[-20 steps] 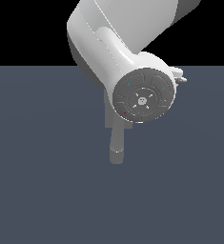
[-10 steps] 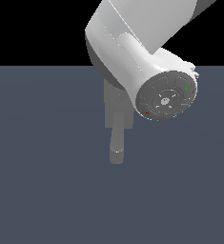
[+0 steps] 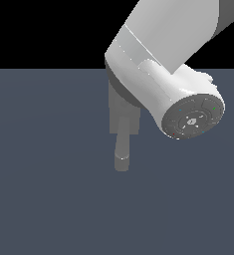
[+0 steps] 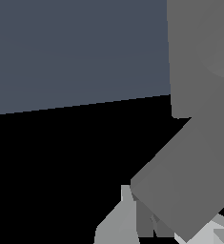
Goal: Turn on the faucet by rotating a designated handle.
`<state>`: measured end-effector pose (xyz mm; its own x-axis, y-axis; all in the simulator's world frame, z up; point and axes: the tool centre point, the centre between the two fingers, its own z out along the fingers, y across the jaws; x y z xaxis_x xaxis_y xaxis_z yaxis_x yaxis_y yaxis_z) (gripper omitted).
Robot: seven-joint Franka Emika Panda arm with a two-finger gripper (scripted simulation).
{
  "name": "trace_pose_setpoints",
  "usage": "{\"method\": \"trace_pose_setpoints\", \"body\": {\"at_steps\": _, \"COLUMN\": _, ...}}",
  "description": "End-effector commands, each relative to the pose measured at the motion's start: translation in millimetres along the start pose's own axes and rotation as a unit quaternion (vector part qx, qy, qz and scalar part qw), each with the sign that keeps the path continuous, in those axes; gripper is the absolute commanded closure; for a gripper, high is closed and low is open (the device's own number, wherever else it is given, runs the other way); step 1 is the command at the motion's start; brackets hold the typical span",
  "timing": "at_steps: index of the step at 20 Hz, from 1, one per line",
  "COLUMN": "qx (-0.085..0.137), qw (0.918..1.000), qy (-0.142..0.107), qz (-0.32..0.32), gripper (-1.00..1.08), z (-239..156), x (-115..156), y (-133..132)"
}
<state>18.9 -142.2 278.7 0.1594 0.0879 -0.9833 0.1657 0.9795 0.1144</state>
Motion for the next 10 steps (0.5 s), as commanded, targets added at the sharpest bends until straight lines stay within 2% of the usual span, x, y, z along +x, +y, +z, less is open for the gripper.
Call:
{"method": "trace_pose_setpoints", "body": {"at_steps": 1, "qx": -0.035, "qw": 0.9976, "qy": 0.053, "qz": -0.029, "gripper": 1.08, "z": -1.2, "x": 24.4, "y": 5.4}}
{"method": "trace_pose_setpoints", "body": {"at_steps": 9, "qx": -0.047, "qw": 0.9951, "qy": 0.074, "qz": -0.045, "gripper": 1.08, "z": -2.3, "x": 45.2, "y": -10.2}}
{"method": "trace_pose_setpoints", "body": {"at_steps": 10, "qx": -0.028, "qw": 0.9988, "qy": 0.033, "qz": -0.025, "gripper": 1.08, "z": -0.4, "x": 30.8, "y": -11.6}}
